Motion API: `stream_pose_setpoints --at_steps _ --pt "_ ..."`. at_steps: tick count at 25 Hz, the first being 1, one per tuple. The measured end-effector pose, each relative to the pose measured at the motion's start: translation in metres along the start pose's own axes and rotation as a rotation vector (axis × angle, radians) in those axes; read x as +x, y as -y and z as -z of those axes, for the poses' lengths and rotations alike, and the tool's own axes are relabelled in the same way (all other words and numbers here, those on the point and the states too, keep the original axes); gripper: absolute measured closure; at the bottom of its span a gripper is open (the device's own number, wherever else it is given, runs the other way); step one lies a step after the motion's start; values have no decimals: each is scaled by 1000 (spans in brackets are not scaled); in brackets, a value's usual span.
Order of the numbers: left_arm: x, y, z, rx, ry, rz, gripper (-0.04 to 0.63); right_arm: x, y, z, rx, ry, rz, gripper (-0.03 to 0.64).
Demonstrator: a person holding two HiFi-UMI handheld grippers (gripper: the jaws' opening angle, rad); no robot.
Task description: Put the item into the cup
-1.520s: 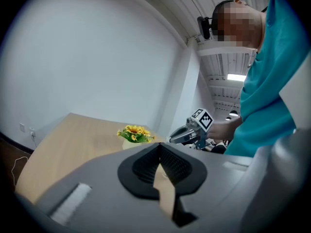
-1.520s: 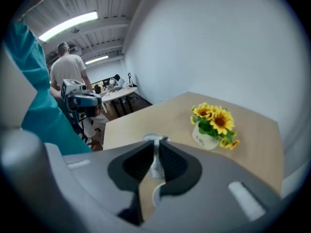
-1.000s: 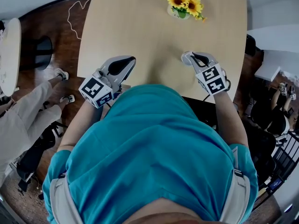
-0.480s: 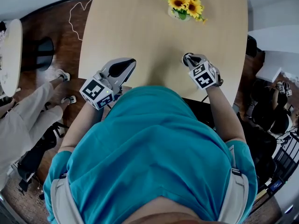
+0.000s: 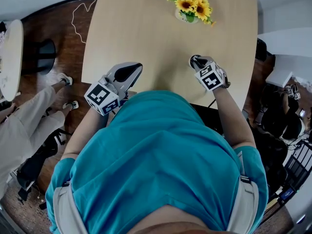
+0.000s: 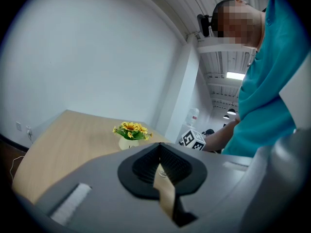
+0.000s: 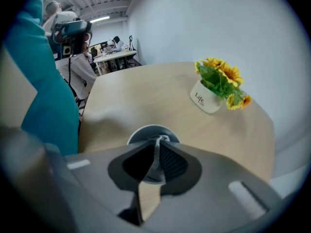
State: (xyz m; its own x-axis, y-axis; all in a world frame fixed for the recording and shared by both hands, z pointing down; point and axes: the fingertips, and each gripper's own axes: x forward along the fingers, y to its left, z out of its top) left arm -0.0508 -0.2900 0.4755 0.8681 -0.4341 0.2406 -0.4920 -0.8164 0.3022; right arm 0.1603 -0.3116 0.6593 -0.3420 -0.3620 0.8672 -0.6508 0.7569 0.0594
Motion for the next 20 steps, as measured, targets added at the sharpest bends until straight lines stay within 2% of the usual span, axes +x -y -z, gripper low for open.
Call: stream_pose_setpoints --at_steps 4,8,12,16,20 --pt "-1 1 0 1 7 1 591 -3 0 -1 56 37 3 532" --pt "-3 -1 -1 0 15 -2 591 -15 4 -8 61 68 17 485" --pt "-6 -3 -4 4 29 1 591 -35 9 -21 72 130 47 485" --pt "-14 -6 -10 8 60 2 591 -69 14 -45 92 255 82 486" --pt "-33 -6 -18 30 93 29 591 -117 5 -79 137 434 88 560"
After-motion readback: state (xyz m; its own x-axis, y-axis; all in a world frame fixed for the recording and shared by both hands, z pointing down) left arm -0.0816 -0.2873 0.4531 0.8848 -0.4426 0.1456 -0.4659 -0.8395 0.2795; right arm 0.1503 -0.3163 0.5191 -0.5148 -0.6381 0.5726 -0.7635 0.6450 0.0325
